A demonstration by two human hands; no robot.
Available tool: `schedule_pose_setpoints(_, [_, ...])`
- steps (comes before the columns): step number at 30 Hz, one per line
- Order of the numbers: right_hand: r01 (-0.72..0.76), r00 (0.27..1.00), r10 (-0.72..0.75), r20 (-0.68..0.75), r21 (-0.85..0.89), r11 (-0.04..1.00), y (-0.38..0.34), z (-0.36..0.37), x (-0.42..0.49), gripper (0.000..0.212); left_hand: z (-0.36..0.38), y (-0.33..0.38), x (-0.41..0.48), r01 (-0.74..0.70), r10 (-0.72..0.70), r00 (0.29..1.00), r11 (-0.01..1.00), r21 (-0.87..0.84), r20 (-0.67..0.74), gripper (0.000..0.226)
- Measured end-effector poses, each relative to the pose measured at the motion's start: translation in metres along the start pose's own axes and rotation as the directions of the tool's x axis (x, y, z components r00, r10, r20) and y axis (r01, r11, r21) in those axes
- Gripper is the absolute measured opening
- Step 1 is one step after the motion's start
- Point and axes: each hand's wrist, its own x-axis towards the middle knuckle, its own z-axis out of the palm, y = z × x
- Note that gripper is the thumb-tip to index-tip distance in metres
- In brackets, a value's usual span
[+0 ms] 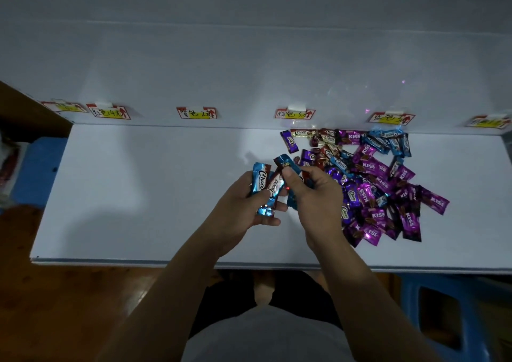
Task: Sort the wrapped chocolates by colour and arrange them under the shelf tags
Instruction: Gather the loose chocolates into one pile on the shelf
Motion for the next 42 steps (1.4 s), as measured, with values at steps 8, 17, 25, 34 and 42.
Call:
schedule_pose_setpoints(8, [-0.142, 0.990, 0.143, 0.003, 0.183, 0.973, 0.009, -0.034, -0.007, 0.010, 0.037, -0.006, 0.015, -0.026, 0.028, 0.999, 0.998, 0.050, -0.041, 0.023])
schedule_pose_setpoints(17, [-0.089, 0.976, 0.108, -0.191, 0.107, 0.990, 0.018, -0.088, 0.029, 0.042, 0.104, -0.001, 0.044, -0.033, 0.023, 0.998, 0.981, 0.189, 0.053, 0.027])
schedule_pose_setpoints(25, [-0.099, 0.990, 0.107, -0.095, 0.087, 0.991, 0.022, -0.131, 0.048, 0.023, 0.141, 0.000, 0.059, 0.049, -0.050, 0.999, 0.993, 0.105, 0.007, 0.018])
schedule_pose_setpoints(34, [-0.066, 0.996, 0.067, -0.057, 0.024, 0.998, 0.022, -0.167, 0.071, 0.022, 0.176, 0.017, 0.072, 0.023, -0.036, 0.985, 0.996, 0.081, 0.166, 0.018])
schedule_pose_setpoints(42, [-0.224, 0.953, 0.211, 0.216, 0.040, 0.974, 0.028, -0.207, 0.094, 0.014, 0.192, 0.025, 0.109, 0.078, -0.191, 0.962, 0.878, 0.472, 0.195, 0.030])
